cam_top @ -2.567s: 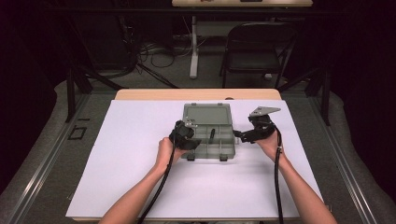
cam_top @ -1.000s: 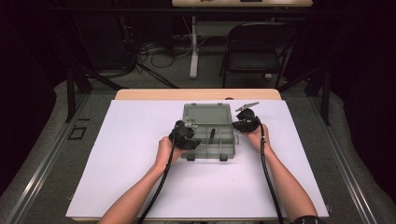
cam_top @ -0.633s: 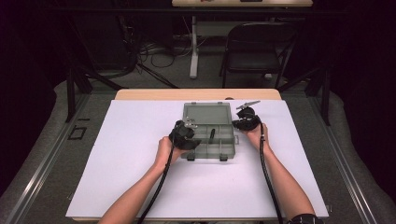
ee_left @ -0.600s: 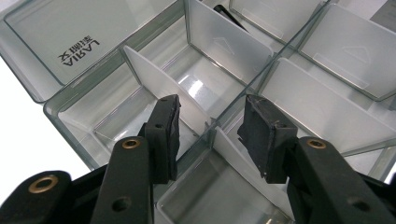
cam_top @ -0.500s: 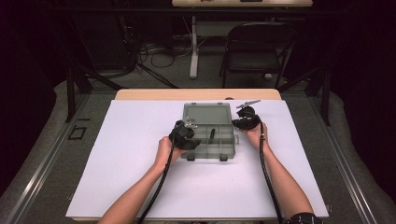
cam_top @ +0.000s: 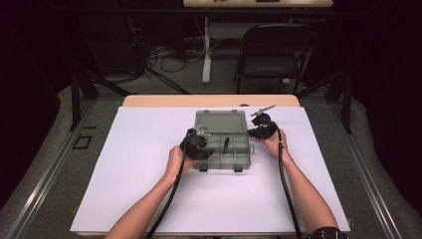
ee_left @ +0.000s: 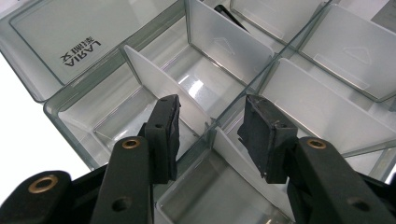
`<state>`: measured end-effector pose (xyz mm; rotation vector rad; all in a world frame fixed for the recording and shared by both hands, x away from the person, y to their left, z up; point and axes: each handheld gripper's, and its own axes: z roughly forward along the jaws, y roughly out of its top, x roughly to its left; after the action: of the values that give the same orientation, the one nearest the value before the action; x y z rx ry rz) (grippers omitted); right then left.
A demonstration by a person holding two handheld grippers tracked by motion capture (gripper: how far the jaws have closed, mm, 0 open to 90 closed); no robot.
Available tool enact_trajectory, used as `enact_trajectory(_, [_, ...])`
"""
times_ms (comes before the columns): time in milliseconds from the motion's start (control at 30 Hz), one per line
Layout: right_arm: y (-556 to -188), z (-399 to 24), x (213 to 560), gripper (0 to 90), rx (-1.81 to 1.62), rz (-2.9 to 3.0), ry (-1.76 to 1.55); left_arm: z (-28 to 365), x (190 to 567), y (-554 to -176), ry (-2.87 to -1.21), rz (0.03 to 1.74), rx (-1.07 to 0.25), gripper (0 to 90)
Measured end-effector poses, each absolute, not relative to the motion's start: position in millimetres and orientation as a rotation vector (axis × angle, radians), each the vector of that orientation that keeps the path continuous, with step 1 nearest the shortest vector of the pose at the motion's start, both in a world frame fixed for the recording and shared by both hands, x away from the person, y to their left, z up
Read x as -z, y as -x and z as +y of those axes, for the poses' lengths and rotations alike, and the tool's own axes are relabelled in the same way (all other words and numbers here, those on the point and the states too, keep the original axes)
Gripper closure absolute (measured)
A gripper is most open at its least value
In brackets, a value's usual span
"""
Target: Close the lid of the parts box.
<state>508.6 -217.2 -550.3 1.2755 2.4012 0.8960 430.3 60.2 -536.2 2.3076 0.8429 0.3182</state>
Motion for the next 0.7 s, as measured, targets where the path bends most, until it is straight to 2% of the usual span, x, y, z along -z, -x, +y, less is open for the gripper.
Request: enact_trajectory(700, [-520.0, -213.4, 553.1, 90.0, -0.942, 2.334, -1.312, 59.6, 536.8, -430.2, -2.307, 0.844, -0.325, 56.5])
